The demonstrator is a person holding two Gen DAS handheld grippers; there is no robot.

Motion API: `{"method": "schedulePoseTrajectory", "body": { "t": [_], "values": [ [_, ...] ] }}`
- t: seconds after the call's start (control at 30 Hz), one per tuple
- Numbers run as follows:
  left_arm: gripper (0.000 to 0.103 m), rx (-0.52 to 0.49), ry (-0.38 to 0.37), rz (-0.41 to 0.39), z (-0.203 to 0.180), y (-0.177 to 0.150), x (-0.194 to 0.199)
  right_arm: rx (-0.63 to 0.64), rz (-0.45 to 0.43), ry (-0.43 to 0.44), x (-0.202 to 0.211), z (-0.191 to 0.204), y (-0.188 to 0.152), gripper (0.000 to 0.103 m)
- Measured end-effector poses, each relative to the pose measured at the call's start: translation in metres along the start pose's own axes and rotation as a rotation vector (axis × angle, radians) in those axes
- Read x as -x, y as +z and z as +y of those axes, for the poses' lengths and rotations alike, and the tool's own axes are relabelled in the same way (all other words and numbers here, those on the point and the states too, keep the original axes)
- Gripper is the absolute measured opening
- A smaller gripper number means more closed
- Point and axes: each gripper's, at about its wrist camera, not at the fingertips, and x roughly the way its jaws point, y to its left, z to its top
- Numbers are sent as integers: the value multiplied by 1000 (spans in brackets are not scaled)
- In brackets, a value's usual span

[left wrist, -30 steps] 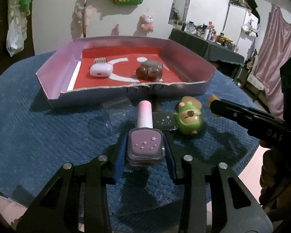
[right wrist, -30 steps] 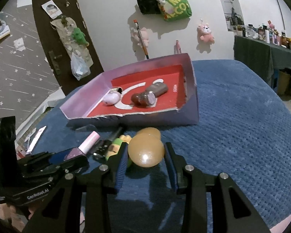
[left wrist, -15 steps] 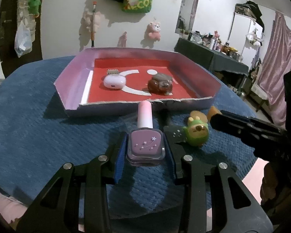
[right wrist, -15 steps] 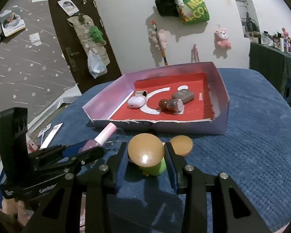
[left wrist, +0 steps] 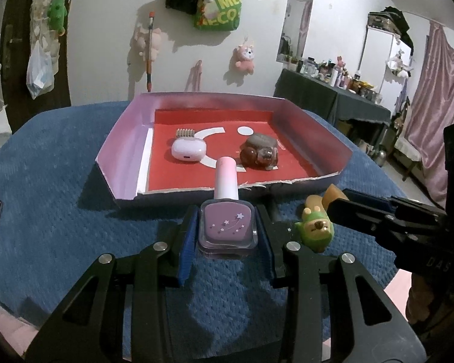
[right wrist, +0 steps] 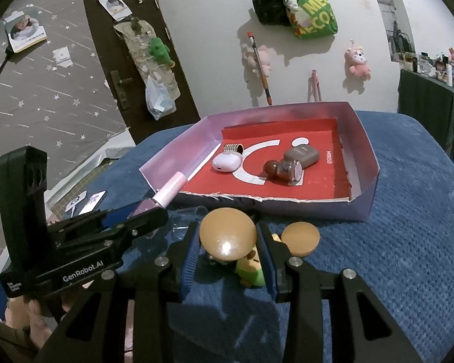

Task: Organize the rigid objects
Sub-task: 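Carry the nail polish and tan compact into the red tray with both tools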

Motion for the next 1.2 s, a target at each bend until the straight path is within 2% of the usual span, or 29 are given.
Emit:
{"method": "schedulePoseTrajectory", "body": {
  "t": [0.53, 0.83, 1.2],
  "values": [
    [34, -18, 2, -14, 11, 32, -10, 36, 5, 15, -12, -1, 36, 40],
    [34, -18, -20, 28, 18, 48, -28, 24, 43, 13, -29, -13, 58, 40],
    [34, 4, -47, 127, 29, 54, -62, -1, 140, -6, -67, -31, 72, 40]
  ]
}}
